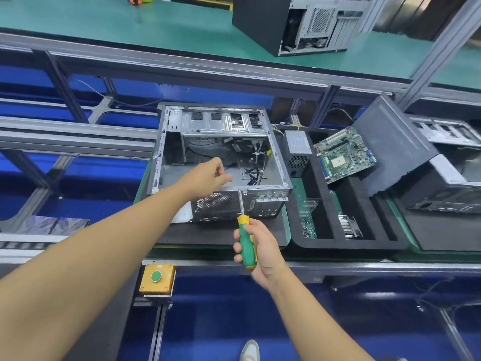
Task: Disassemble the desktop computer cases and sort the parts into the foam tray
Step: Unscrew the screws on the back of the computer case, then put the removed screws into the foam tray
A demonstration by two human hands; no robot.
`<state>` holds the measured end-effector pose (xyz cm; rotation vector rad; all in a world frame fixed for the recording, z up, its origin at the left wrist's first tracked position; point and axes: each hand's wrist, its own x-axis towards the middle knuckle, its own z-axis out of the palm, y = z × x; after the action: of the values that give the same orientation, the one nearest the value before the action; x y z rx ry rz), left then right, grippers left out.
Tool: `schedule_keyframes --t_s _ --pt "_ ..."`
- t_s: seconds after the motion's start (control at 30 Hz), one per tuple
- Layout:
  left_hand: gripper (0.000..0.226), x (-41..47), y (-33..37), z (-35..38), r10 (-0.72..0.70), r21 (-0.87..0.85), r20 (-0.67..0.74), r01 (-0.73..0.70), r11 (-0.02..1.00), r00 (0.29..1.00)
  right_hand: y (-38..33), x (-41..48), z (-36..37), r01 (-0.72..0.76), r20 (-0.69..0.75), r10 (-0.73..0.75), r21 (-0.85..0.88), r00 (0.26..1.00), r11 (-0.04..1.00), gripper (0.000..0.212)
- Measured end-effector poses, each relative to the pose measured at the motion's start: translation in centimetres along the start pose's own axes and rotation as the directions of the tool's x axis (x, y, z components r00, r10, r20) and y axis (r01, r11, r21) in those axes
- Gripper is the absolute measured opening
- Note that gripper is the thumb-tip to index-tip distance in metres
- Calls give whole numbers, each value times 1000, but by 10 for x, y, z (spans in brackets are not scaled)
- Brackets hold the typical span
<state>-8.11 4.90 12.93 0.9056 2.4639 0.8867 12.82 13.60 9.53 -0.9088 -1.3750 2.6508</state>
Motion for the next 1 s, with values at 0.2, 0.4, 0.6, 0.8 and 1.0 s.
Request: schedule_keyframes --t_s 0.2,0.4,0.6,0.8,1.0 --pt "14 22 66 35 186 -127 -124 -201 971 975 -39 4 -49 113 -52 -106 151 993 982 18" --pt "5 47 138 116 248 -178 20 -241 954 968 -93 19 -120 285 -220 -249 152 943 946 17" --pt "11 76 156 233 -15 -86 242 37 996 970 -133 29 -201 258 -410 -268 -82 872 963 18" --pt "15 115 130 279 -305 -149 221 341 928 926 -135 31 -255 166 -443 -244 -208 863 964 21" --pt "19 114 146 262 -255 -192 238 302 934 937 -136 45 -255 168 -429 -223 -164 875 972 17"
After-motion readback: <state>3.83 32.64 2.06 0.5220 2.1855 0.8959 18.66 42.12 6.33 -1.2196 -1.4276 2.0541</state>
